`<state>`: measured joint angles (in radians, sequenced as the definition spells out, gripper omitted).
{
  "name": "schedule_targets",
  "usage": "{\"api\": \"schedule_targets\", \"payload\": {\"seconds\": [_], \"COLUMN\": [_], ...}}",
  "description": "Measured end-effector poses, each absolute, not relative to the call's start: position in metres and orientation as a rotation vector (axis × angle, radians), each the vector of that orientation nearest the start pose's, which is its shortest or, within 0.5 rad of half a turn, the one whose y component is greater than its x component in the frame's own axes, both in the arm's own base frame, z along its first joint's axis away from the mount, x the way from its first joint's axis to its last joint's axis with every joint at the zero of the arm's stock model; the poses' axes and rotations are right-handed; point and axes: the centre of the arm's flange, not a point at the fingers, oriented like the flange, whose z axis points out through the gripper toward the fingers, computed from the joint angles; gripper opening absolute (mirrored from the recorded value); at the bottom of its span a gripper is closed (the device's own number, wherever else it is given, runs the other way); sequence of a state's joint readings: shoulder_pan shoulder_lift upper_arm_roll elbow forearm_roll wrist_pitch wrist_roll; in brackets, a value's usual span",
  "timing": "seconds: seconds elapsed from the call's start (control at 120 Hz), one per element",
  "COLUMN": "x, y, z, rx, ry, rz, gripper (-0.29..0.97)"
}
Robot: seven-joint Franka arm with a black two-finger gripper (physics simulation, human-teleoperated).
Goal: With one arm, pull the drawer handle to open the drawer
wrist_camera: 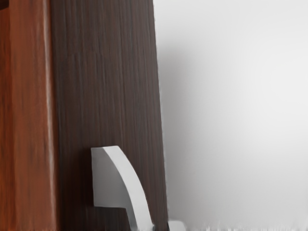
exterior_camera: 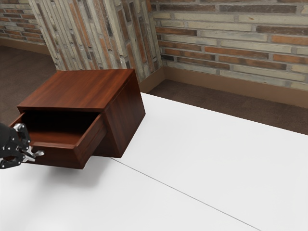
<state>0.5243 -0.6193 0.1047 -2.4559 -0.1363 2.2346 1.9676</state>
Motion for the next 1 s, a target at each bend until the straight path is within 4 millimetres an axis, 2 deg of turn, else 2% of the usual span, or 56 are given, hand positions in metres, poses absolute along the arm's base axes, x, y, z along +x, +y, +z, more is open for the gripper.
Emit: {"api": "schedule_targets", "payload": {"seconds": [0.167,0.4,0.508,0.583,0.667,0.717,0.767,0.783,0.833,0.867,0.9,0.933,1.0], "x": [0.314,0.314,0.312,0.305,0.296,0.290,0.288,0.291,0.321,0.340,0.356,0.370,0.380], "y": [0.247,0.245,0.243,0.246,0.247,0.250,0.251,0.247,0.223,0.206,0.194,0.187,0.175], "z": [0.548,0.548,0.553,0.564,0.585,0.609,0.652,0.672,0.748,0.778,0.786,0.783,0.775], "rx": [-2.281,-2.293,-2.298,-2.302,-2.296,-2.291,-2.290,-2.283,-2.231,-2.232,-2.272,-2.339,-2.469], "ry": [1.620,1.608,1.594,1.552,1.520,1.499,1.484,1.486,1.534,1.557,1.577,1.594,1.592], "rz": [-0.384,-0.357,-0.356,-0.374,-0.399,-0.417,-0.419,-0.410,-0.372,-0.341,-0.308,-0.296,-0.283], "gripper": [0.06,0.10,0.12,0.15,0.17,0.19,0.20,0.21,0.29,0.35,0.40,0.44,0.51]}}
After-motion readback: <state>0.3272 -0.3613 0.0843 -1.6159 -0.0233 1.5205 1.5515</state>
